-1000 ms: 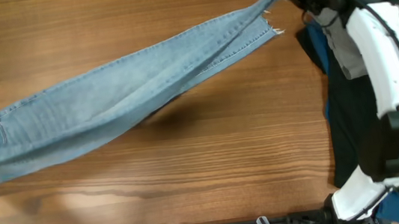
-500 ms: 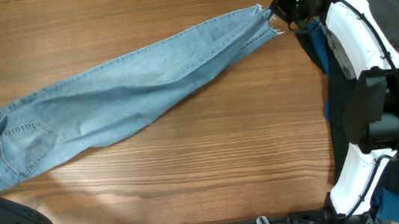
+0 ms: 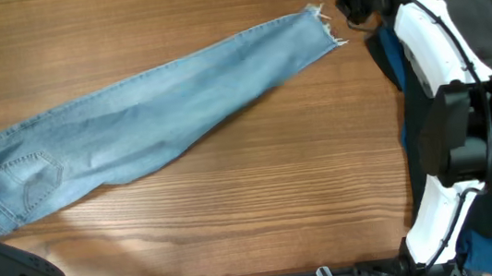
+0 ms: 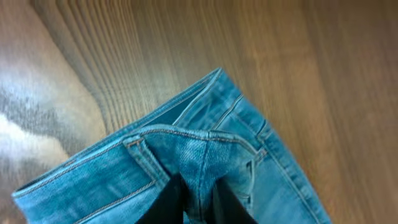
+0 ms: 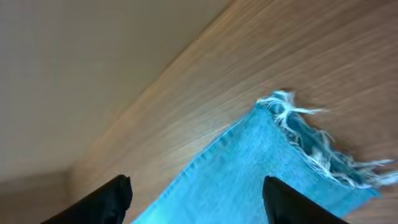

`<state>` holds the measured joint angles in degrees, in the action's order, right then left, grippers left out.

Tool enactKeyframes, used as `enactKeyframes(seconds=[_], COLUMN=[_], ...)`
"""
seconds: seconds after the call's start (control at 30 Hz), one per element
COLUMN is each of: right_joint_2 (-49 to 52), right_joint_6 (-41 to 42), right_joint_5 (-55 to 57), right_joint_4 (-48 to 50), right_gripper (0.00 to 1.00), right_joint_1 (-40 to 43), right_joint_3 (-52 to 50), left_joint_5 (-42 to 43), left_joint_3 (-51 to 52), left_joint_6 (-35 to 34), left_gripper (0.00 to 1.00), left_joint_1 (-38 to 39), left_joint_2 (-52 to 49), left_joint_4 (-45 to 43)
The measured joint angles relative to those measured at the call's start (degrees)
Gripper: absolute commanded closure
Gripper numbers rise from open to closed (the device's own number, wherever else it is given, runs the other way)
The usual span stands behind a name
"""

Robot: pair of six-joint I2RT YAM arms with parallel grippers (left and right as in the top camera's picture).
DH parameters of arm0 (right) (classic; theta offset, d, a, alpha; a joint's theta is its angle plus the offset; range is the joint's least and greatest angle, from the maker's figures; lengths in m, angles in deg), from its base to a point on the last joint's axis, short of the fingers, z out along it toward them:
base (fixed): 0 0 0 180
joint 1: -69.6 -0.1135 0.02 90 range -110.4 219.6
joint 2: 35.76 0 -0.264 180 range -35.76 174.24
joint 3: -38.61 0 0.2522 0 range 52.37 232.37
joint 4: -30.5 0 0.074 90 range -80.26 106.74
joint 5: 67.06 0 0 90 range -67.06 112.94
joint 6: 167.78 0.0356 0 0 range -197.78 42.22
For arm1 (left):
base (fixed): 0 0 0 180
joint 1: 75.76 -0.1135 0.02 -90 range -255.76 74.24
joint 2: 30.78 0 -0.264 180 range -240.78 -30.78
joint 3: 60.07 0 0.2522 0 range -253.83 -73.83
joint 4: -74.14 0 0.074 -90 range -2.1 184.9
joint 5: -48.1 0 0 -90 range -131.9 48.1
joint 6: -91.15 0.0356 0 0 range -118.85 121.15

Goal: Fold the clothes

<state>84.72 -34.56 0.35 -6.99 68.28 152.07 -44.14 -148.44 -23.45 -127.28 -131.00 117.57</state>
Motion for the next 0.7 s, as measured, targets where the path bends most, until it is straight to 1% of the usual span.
enactKeyframes(seconds=[0.03, 0.1, 0.13, 0.17, 0.2, 0.23, 0.27, 0.3, 0.33, 0.37, 0.4, 0.43, 0.47, 0.5, 0.53, 0.57, 0.6, 0.63, 0.7], right_joint_2=[0.37, 0.81, 0.81, 0.81, 0.81, 0.81, 0.85, 0.92, 0.94, 0.94, 0.96, 0.96, 0.96, 0.98, 1.03, 1.05, 1.05, 1.07, 1.07], right_joint_6=[-4.39, -11.87, -16.44, -18.49, -20.74, -22.67, -24.11, -25.94, -27.30, -28.79, -31.21, -33.07, -34.80, -36.61, -37.55, -38.16, -38.82, -39.04, -39.32], right_joint_5=[0.83, 2.75, 3.96, 4.50, 4.87, 5.16, 5.33, 5.57, 5.75, 5.73, 5.09, 4.20, 2.93, 0.74, -0.92, -2.36, -3.28, -3.80, -4.57], right_joint_4=[-1.31, -5.84, -10.56, -12.48, -14.91, -17.79, -19.37, -21.05, -21.88, -22.49, -22.82, -22.84, -22.95, -23.50, -24.17, -24.92, -25.11, -25.16, -25.18], right_gripper=[0.23, 0.21, 0.19, 0.19, 0.18, 0.17, 0.12, 0.09, 0.07, 0.07, 0.08, 0.11, 0.11, 0.07, 0.05, 0.05, 0.04, 0.04, 0.04], right_joint_1=[-0.57, -1.14, -1.09, -0.92, -0.81, -0.66, -0.57, -0.50, -0.50, -0.50, -0.50, -0.50, -0.50, -0.52, -0.59, -0.79, -1.20, -1.60, -2.29], right_joint_3=[0.02, 0.20, 0.20, 0.20, 0.26, 0.26, 0.24, 0.24, 0.24, 0.24, 0.24, 0.24, 0.24, 0.24, 0.26, 0.24, 0.22, 0.20, 0.20], left_joint_5=[0.20, 0.72, 1.44, 1.79, 2.16, 2.43, 2.84, 3.41, 4.35, 5.73, 7.54, 10.10, 11.21, 12.09, 12.94, 13.46, 13.90, 14.14, 14.12], left_joint_3=[0.00, -0.02, -0.04, -0.04, -0.04, -0.04, -0.04, -0.04, -0.04, -0.09, -0.09, -0.09, -0.09, -0.17, -0.20, -0.20, -0.20, -0.22, -0.22], left_joint_6=[-0.31, -0.33, 0.57, 0.90, 1.49, 1.90, 2.21, 2.73, 3.54, 4.33, 5.84, 8.48, 9.60, 11.30, 13.57, 15.08, 16.70, 18.34, 21.29], left_gripper=[0.75, 0.57, 0.62, 0.67, 0.67, 0.49, 0.21, 0.16, 0.14, 0.15, 0.19, 0.32, 0.44, 0.55, 0.53, 0.14, 0.02, 0.00, 0.00], left_joint_1=[0.02, 0.00, 0.00, 0.00, 0.00, -0.02, -0.13, -0.17, -0.24, -0.28, -0.33, -0.31, -0.31, -0.26, -0.26, -0.26, -0.26, -0.26, -0.26], left_joint_2=[-0.02, -0.09, -0.42, -0.92, -1.53, -2.36, -3.08, -3.74, -3.82, -3.82, -3.82, -3.82, -3.82, -3.82, -3.82, -3.82, -3.82, -3.82, -3.82], left_joint_4=[-0.59, -1.77, -2.29, -2.45, -2.47, -2.45, -2.25, -2.23, -1.90, -1.33, -0.55, 0.02, 0.09, 0.81, 2.08, 2.40, 2.38, 2.29, 1.95])
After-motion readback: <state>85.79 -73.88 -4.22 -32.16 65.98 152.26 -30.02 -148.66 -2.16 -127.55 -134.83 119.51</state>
